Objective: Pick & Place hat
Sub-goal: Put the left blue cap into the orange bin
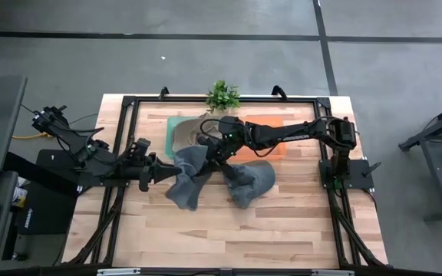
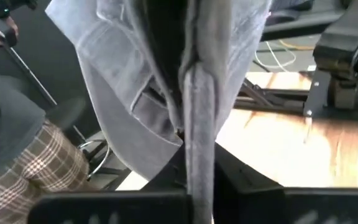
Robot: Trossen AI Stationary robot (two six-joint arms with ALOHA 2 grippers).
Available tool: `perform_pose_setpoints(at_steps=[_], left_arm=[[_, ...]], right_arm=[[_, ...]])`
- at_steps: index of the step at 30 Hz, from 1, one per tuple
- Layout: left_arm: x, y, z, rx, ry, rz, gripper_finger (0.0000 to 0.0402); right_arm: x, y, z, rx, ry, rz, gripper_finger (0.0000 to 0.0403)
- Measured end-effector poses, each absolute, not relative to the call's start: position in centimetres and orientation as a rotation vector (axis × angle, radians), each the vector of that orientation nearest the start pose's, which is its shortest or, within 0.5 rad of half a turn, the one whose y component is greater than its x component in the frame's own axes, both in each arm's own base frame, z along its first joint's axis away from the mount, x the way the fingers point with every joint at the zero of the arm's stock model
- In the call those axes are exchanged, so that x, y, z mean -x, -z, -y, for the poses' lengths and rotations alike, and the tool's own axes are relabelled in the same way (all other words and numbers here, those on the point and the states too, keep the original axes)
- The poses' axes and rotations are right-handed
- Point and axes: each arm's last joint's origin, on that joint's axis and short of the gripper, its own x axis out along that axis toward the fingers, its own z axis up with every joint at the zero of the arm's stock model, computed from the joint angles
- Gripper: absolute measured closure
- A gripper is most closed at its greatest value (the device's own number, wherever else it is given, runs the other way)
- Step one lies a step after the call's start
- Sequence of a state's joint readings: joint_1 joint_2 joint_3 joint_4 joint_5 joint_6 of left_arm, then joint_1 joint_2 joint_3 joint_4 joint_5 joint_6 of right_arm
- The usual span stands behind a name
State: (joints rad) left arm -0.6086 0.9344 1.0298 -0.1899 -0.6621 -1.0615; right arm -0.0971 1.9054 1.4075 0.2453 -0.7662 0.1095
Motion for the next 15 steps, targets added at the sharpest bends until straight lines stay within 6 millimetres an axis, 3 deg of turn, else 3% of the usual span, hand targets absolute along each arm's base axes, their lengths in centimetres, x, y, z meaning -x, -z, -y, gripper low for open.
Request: perform_pose_setpoints(at_steps=[15], left_arm=[[-16.67,-38.36,9.5,0.978,-0.101,-0.106,0.0376]], right_arm=[[-43.58,-25.96,2.41,-0.329,-0.53,-0.369,0.0398]])
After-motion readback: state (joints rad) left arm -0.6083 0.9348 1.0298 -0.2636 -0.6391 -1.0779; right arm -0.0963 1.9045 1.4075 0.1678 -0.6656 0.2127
